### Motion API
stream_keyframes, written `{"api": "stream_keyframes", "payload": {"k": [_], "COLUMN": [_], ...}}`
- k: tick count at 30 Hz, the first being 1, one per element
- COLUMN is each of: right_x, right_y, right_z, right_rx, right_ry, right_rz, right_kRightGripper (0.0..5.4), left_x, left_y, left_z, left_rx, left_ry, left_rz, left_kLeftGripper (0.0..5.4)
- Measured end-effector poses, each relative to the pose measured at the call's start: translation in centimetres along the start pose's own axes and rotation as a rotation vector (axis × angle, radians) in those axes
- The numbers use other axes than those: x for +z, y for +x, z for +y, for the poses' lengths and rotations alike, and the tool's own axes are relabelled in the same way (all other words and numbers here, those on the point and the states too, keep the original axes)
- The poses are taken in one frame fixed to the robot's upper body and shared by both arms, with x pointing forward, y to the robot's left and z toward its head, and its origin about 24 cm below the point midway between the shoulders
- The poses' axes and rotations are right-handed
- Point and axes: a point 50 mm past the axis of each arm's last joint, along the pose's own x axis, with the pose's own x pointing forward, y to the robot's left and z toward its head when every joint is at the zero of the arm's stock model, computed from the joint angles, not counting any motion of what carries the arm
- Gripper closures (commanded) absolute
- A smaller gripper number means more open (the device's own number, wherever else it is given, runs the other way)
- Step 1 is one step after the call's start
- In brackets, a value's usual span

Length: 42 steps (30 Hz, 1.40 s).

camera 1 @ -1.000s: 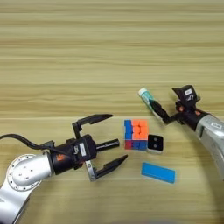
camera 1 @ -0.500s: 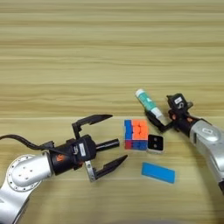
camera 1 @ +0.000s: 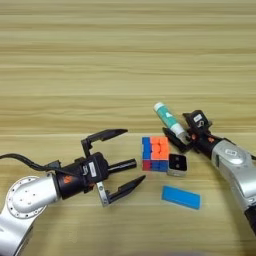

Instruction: Move the objects on the table

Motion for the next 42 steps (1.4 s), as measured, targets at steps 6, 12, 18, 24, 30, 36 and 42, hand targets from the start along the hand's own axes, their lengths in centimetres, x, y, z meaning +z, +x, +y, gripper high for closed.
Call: {"api": "stream_keyframes", "payload": {"k": [6, 12, 18, 24, 30, 36, 42], "right_x": [-0.3, -0.6, -0.6, -0.5, 1.3, 3.7, 4.7], "right_y": [0.0, 0.0, 0.0, 0.0, -0.2, -1.0, -2.2], "right_z": [0.1, 0.1, 0.2, 0.2, 0.1, 0.2, 1.0], "right_rx": [0.011, 0.018, 0.028, 0.030, 0.038, 0.062, 0.107], "right_ry": [0.003, 0.010, 0.010, 0.008, -0.023, -0.079, -0.085], "right_rz": [0.012, 0.030, 0.030, 0.027, -0.044, -0.138, -0.209], "right_kRightGripper": [2.45, 3.44, 3.70, 3.70, 3.70, 3.70, 3.70], "left_x": [0.0, 0.0, 0.0, 0.0, 0.0, 0.0, 0.1], "left_y": [0.0, 0.0, 0.0, 0.0, 0.1, 0.1, 0.3], "left_z": [0.0, 0.0, 0.0, 0.0, 0.2, 0.2, 0.3], "left_rx": [0.000, 0.001, 0.001, 0.001, 0.003, 0.005, 0.016], "left_ry": [0.000, 0.000, 0.001, 0.002, 0.005, 0.000, -0.010], "left_rz": [0.000, 0.000, 0.000, 0.001, -0.004, -0.007, -0.023], "left_kLeftGripper": [0.00, 0.00, 0.00, 0.00, 0.00, 0.00, 0.00]}}
